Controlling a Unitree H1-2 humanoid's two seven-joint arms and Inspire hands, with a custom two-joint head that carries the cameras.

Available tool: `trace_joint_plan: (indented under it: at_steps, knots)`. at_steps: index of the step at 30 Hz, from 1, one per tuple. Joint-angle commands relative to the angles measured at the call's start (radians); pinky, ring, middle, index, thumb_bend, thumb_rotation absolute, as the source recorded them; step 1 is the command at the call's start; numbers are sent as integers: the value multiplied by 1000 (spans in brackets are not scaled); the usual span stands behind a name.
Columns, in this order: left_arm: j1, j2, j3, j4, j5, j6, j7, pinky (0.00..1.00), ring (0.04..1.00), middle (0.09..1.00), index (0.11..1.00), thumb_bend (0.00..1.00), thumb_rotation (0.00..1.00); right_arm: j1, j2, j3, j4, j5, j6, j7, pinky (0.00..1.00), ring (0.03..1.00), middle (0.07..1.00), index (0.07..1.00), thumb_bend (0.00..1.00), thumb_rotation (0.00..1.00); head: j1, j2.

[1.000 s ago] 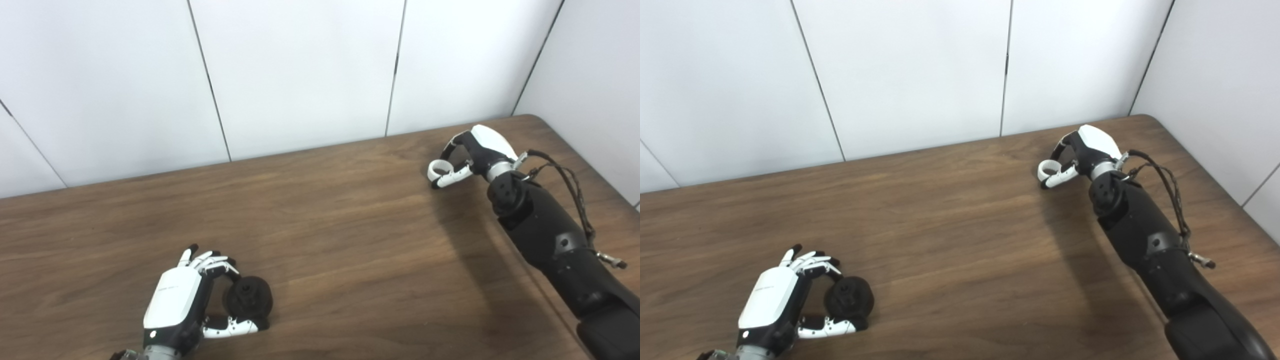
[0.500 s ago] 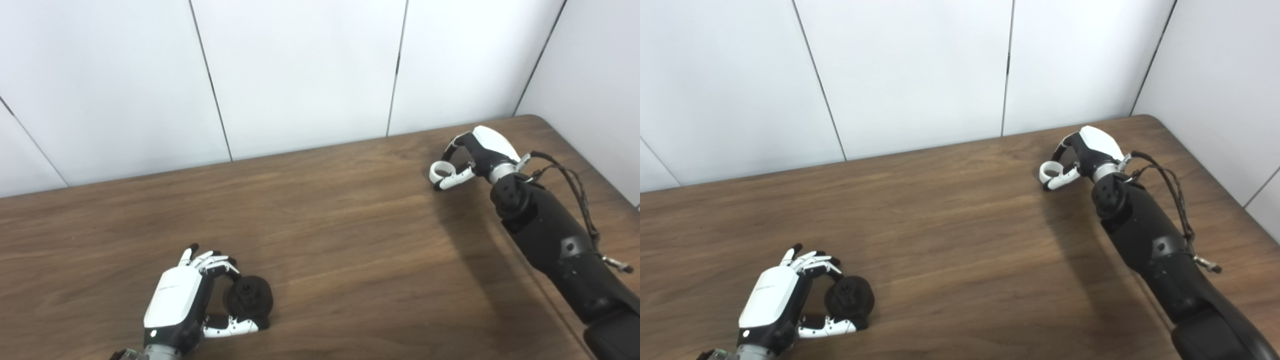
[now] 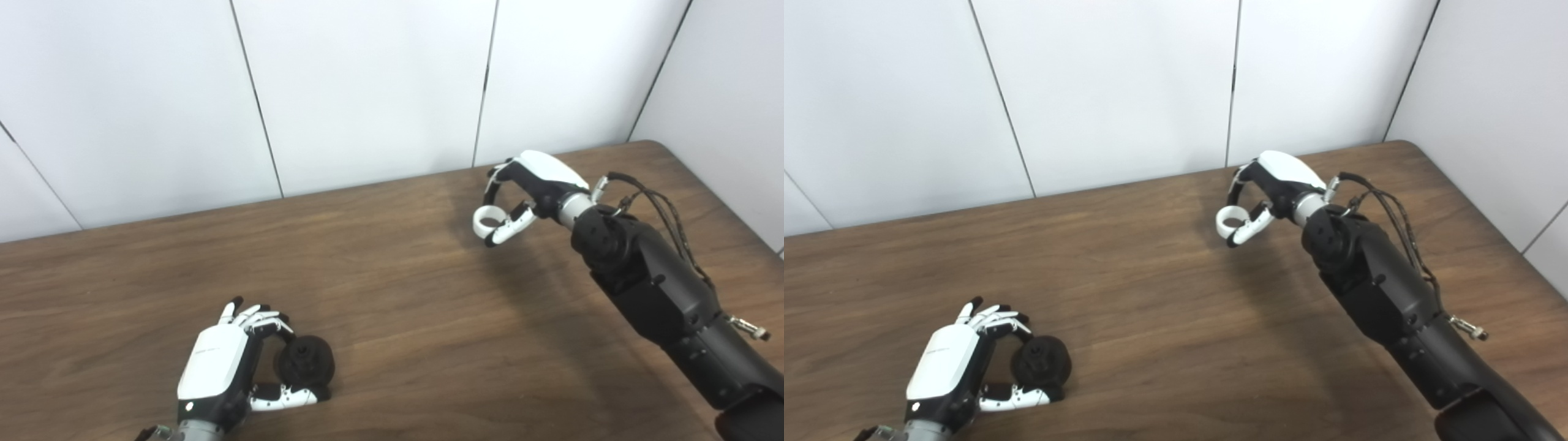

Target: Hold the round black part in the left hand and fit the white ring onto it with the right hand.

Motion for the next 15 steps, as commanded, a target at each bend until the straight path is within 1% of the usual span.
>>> trace_joint_plan:
  at_steps: [1,3,7,12,15]
  knots:
    - [-3,-1,-9,-13,28,17,-13,1000,870,758,485,523,51,-35,9,-2,-71,-32,2,22,919,968,853,486,523,133,4,1]
    - [-3,-5,-12,-12,37,23,-15,1000,872,759,485,523,52,-27,30,4,-116,-43,2,41,903,951,837,486,524,135,13,2]
    - [0,-17,-17,-13,50,26,-9,1000,869,757,484,523,52,-4,80,-3,-176,-61,2,65,953,960,848,485,524,134,35,4]
    - [6,-33,-26,-21,61,41,-12,1000,872,758,484,523,52,9,122,18,-232,-99,0,87,993,974,863,486,523,133,60,12]
    - [9,-42,-34,-27,66,53,-14,1000,874,759,485,523,52,14,135,29,-274,-95,-5,106,999,982,864,486,523,132,80,19]
